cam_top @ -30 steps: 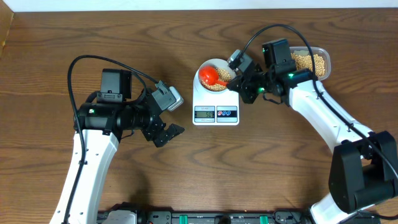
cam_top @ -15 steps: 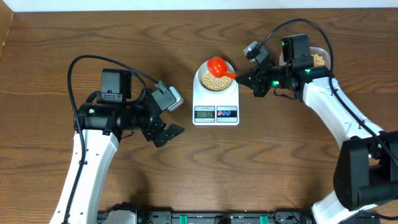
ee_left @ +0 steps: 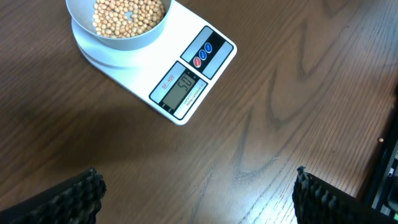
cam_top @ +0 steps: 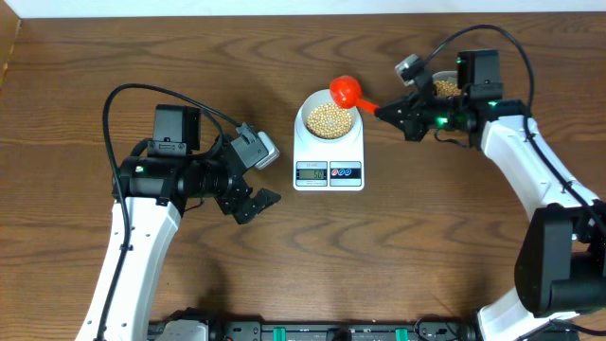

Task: Scoop item into bowl and weigh 50g on scale

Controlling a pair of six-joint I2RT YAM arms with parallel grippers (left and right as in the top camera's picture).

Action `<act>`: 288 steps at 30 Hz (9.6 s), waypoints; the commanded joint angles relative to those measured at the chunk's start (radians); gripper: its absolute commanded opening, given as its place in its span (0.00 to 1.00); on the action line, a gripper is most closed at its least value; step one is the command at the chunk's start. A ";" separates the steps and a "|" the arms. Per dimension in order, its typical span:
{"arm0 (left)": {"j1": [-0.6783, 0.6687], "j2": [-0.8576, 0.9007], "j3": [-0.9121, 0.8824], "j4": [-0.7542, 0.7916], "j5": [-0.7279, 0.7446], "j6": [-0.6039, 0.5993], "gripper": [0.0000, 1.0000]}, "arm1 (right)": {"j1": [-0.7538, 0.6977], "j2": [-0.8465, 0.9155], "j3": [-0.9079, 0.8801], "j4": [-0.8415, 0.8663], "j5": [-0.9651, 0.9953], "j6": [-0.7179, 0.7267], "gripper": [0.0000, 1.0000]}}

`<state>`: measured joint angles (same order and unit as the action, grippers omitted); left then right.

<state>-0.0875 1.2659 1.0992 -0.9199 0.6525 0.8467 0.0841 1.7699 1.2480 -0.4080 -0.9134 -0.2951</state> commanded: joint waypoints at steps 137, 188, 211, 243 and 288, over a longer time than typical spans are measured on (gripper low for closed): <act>0.004 -0.009 0.024 -0.003 0.006 0.016 0.99 | -0.462 -0.758 -0.842 1.036 0.121 0.867 0.99; 0.004 -0.009 0.024 -0.004 0.006 0.016 0.99 | -0.352 -1.151 -1.128 0.801 0.409 0.420 0.99; 0.004 -0.009 0.024 -0.003 0.006 0.016 0.99 | -0.110 -1.590 -1.242 0.629 0.680 0.367 0.99; 0.004 -0.009 0.024 -0.003 0.006 0.016 0.98 | -0.010 -1.765 -1.242 0.336 0.858 0.330 0.99; 0.004 -0.009 0.024 -0.003 0.006 0.016 0.99 | -0.010 -1.765 -1.242 0.336 0.851 0.331 0.99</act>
<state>-0.0875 1.2659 1.0992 -0.9192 0.6521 0.8467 0.0685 0.0124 0.0071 -0.0666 -0.0708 0.0475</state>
